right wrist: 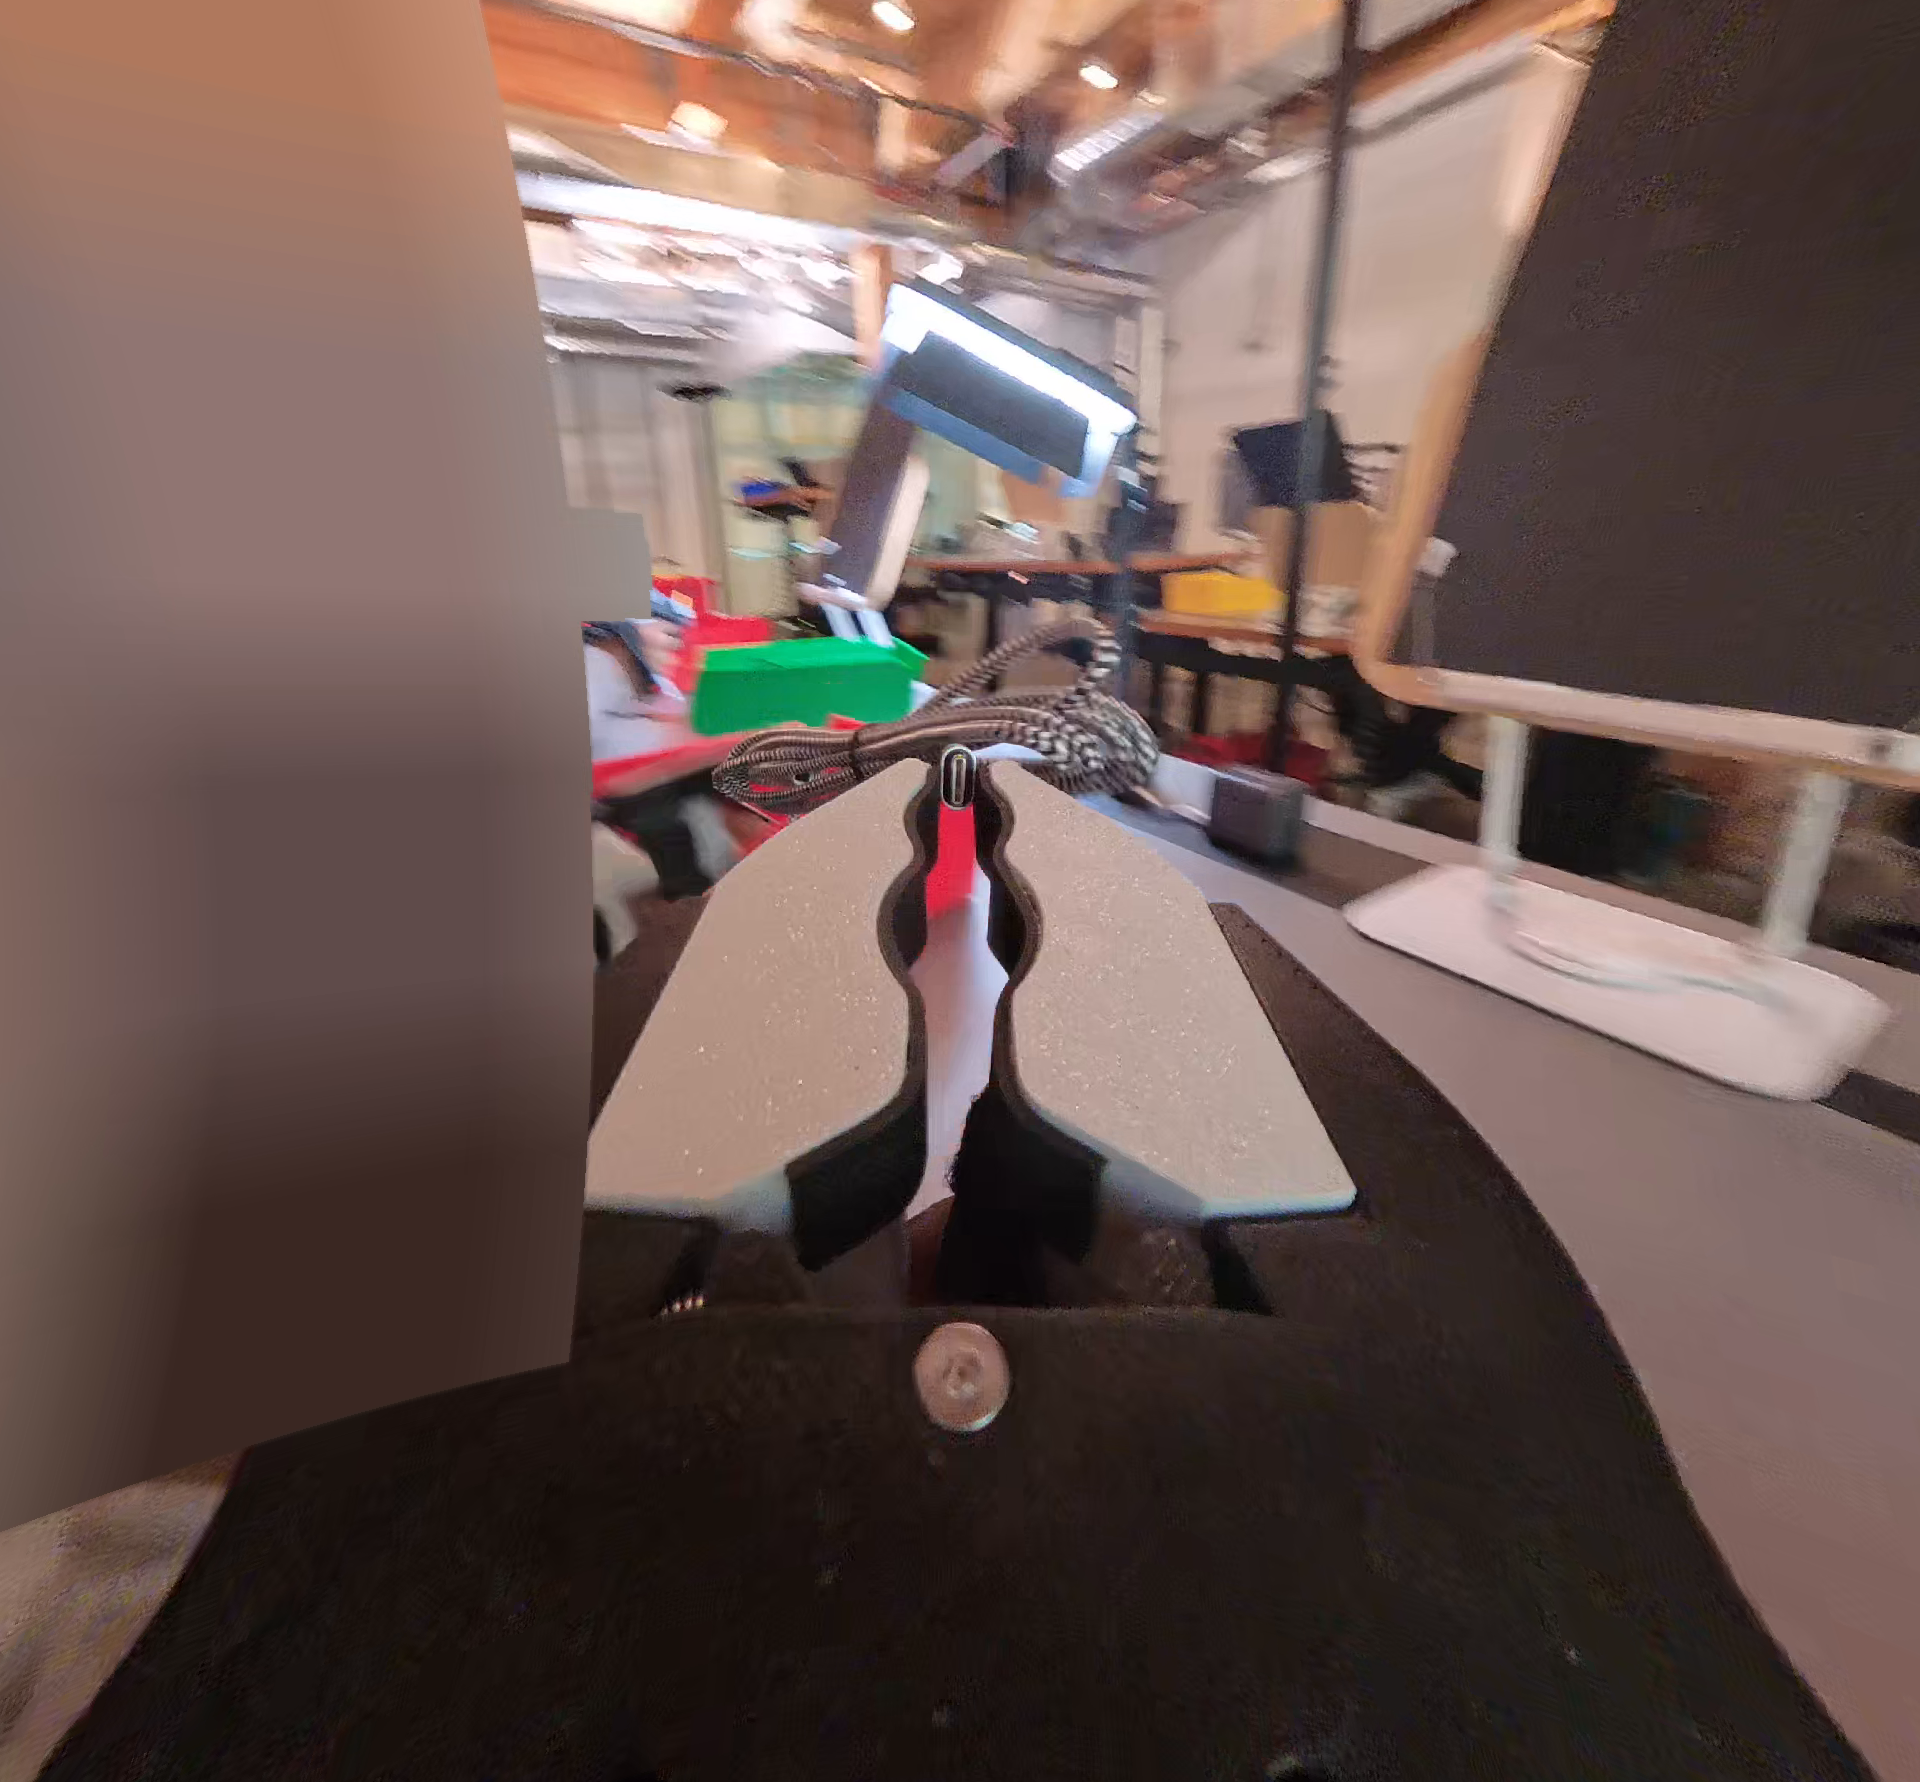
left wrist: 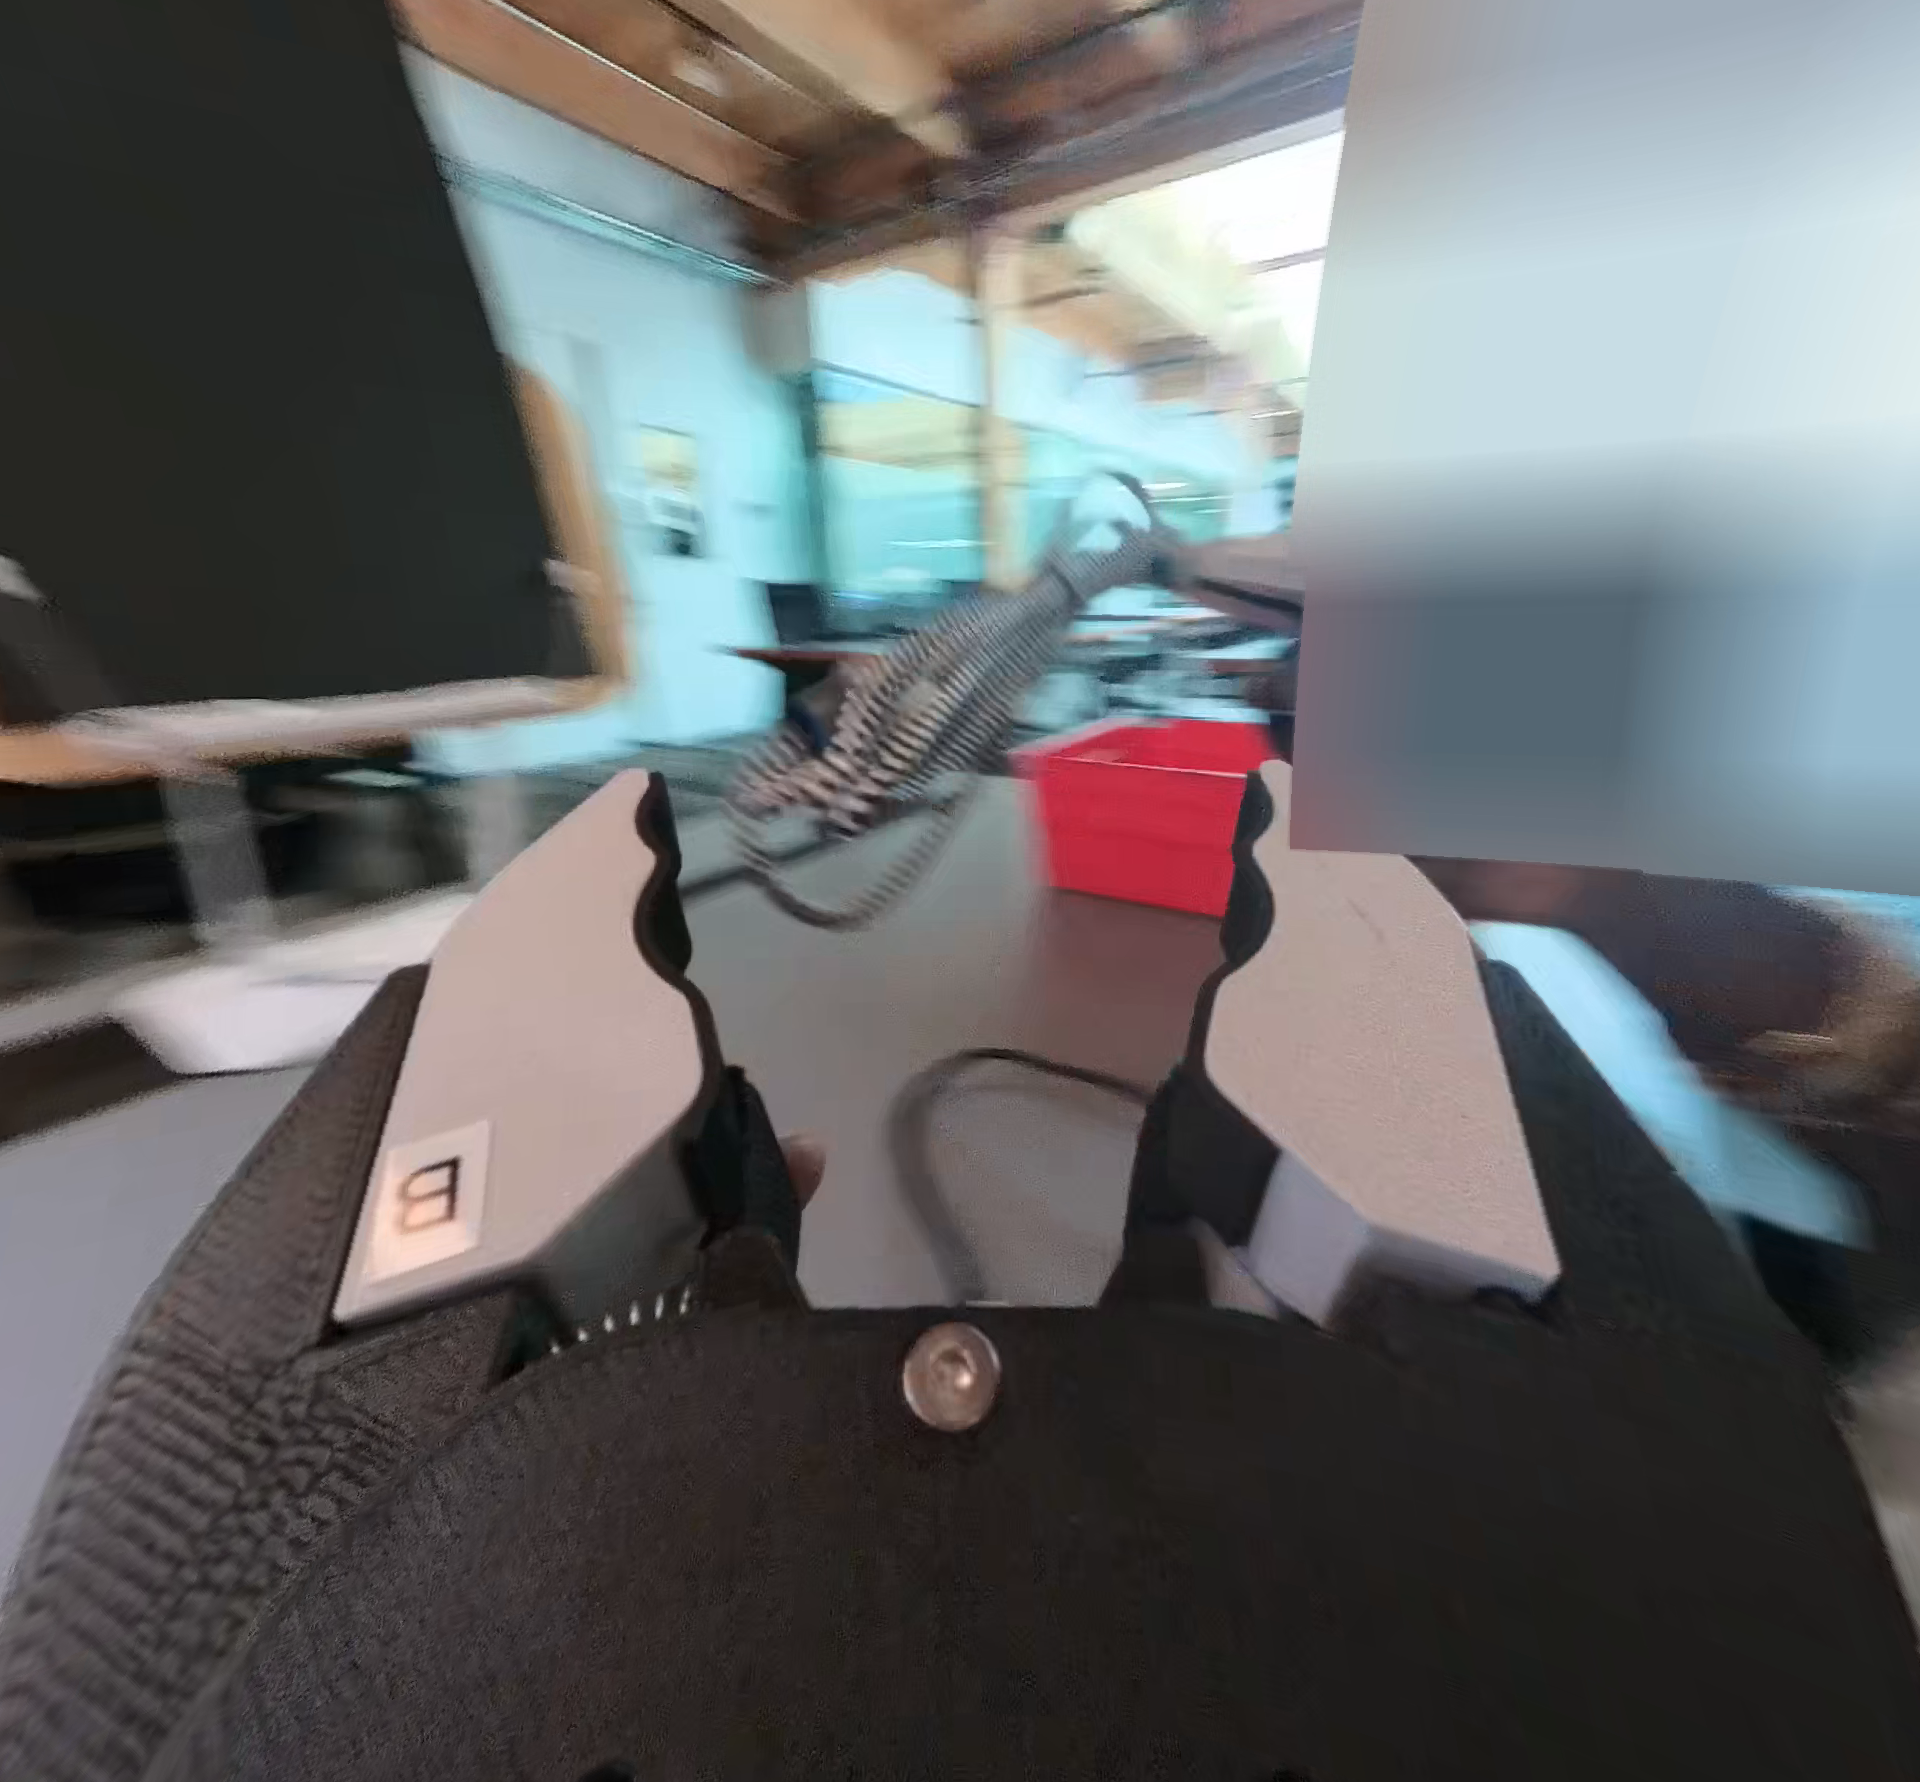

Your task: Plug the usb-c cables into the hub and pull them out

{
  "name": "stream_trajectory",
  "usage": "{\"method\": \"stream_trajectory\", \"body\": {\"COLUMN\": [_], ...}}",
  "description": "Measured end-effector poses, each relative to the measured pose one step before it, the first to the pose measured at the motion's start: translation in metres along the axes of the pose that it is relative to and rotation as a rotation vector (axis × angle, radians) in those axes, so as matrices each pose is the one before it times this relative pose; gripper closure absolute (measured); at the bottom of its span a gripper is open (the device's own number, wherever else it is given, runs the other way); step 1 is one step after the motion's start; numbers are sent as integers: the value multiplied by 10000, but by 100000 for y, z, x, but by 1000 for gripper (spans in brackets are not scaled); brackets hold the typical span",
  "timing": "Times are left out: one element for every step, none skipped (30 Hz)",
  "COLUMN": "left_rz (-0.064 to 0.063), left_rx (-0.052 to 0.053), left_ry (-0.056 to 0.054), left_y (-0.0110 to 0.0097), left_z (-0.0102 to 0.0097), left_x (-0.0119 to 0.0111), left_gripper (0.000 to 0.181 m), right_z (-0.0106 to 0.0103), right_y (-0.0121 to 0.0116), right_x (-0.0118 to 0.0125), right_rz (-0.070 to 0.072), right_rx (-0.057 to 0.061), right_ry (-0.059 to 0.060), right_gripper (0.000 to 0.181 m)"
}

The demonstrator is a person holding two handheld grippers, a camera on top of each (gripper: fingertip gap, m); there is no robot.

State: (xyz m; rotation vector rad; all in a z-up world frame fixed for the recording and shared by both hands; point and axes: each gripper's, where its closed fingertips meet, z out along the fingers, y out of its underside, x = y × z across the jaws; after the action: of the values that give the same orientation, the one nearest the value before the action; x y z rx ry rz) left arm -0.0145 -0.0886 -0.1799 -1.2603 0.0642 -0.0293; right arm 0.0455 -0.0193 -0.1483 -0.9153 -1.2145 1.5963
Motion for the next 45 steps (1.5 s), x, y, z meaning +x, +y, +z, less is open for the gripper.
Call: {"method": "stream_trajectory", "body": {"left_rz": [1242, 1396, 1477, 1321, 959, 517, 334, 234, -51, -354, -400, -196, 100, 103, 114, 243, 255, 101, -48, -215, -220, -243, -349, -346, -237, -144, -64, 38, 110, 163, 294, 329, 201, 71, -15, -54, -68, -98, -68, -37, -48, -74, -76, -75, -93], "left_rx": [387, 664, 704, 400, -76, -394, -356, -145, 10, -149, -435, -447, -127, -76, -297, -256, -164, -85, 22, 59, 106, 100, 56, 45, 24, -10, -60, -114, -167, -258, -366, -434, -475, -431, -252, -36, 18, 7, 15, 39, 39, 27, 35, 54, 98], "left_ry": [-1366, -868, -80, 645, 1112, 876, 479, 180, -6, 21, -21, -194, -26, -76, -140, -119, -73, 19, 191, 139, 101, 185, 231, 217, 190, 196, 235, 316, 377, 277, 157, 256, 329, 415, 439, 321, 339, 328, 169, 70, 50, 15, -4, 9, 2], "left_y": [-1310, -1739, -1818, -1355, -553, 66, 311, 346, 383, 694, 1112, 1077, 476, 219, 452, 425, 308, 170, 32, 35, 37, 39, 43, 1, 16, 39, 60, 69, 64, 99, 249, 386, 509, 509, 325, 13, -114, -117, -81, -34, 50, 109, 98, 63, 6], "left_z": [-1029, -860, -453, 97, 648, 1034, 1018, 818, 619, 469, 312, 137, -62, -156, -115, -75, -33, -41, -26, -12, -20, -27, -13, -48, -85, -95, -112, -152, -181, -256, -392, -478, -484, -442, -353, -307, -201, -74, 81, 226, 362, 421, 407, 327, 244], "left_x": [-1647, -698, 743, 2011, 2744, 2328, 1585, 905, 433, 257, 31, -299, -118, -173, -281, -224, -123, 41, 311, 232, 75, 91, 127, 122, 107, 110, 136, 188, 222, 66, -150, -70, 41, 207, 337, 231, 304, 330, 167, 66, 84, 47, 54, 85, 50], "left_gripper": [85, 98, 119, 138, 153, 155, 155, 155, 156, 157, 157, 155, 156, 158, 159, 159, 160, 164, 168, 172, 172, 172, 172, 172, 172, 172, 173, 173, 175, 173, 173, 174, 174, 174, 174, 174, 174, 174, 174, 174, 174, 174, 174, 174, 174], "right_z": [-127, 80, 257, 397, 461, 462, 420, 338, 245, 153, 10, -47, -86, -61, -17, -11, -12, 4, 11, -15, -40, -56, -51, -41, -30, -28, -47, -80, -140, -295, -530, -757, -924, -1006, -1005, -912, -670, -346, -65, 174, 385, 516, 574, 557, 491], "right_y": [485, 597, 676, 713, 727, 615, 499, 370, 274, 149, 30, 56, 42, 107, 178, 126, 94, 164, 134, 72, 68, 56, 54, 80, 101, 132, 175, 222, 229, 101, -93, -56, 274, 741, 1279, 1680, 1724, 1425, 1014, 528, 171, 166, 325, 583, 752], "right_x": [807, 427, 127, -234, -368, -571, -708, -672, -612, -453, -430, -192, -68, -134, -119, -23, 84, 129, 68, 32, 2, -3, -3, -20, -30, -39, -51, -110, -174, -163, -132, 41, 90, -47, -336, -457, -181, 44, -299, -548, -453, -446, -302, -36, 187], "right_rz": [-164, -33, 48, 97, 204, 349, 516, 618, 670, 697, 590, 538, 442, 408, 455, 450, 311, 156, 103, 88, 17, -21, -23, -23, -23, -67, -174, -334, -559, -793, -1028, -1150, -1199, -1140, -964, -666, -441, -366, -362, -335, -285, -337, -471, -615, -701], "right_rx": [-358, -315, -269, -223, -189, -117, -59, 17, 69, 114, 137, 86, 101, 66, 35, 94, 117, 50, 39, 49, 19, 0, -10, -27, -51, -89, -155, -235, -309, -318, -312, -469, -765, -1011, -1202, -1322, -1222, -912, -594, -290, -130, -212, -366, -580, -716], "right_ry": [573, 372, 235, 24, -70, -244, -376, -418, -420, -356, -405, -267, -187, -236, -226, -157, -69, -21, -28, -9, -10, -3, 14, -3, -17, -39, -67, -92, -98, -23, 43, 150, 106, -62, -286, -335, -85, 114, -83, -194, -96, -51, 80, 281, 439], "right_gripper": [176, 176, 176, 176, 176, 176, 176, 176, 176, 176, 176, 176, 176, 176, 176, 176, 176, 176, 176, 176, 176, 176, 176, 176, 176, 176, 176, 176, 176, 175, 166, 154, 147, 142, 141, 140, 139, 139, 142, 147, 147, 147, 146, 145, 145]}}
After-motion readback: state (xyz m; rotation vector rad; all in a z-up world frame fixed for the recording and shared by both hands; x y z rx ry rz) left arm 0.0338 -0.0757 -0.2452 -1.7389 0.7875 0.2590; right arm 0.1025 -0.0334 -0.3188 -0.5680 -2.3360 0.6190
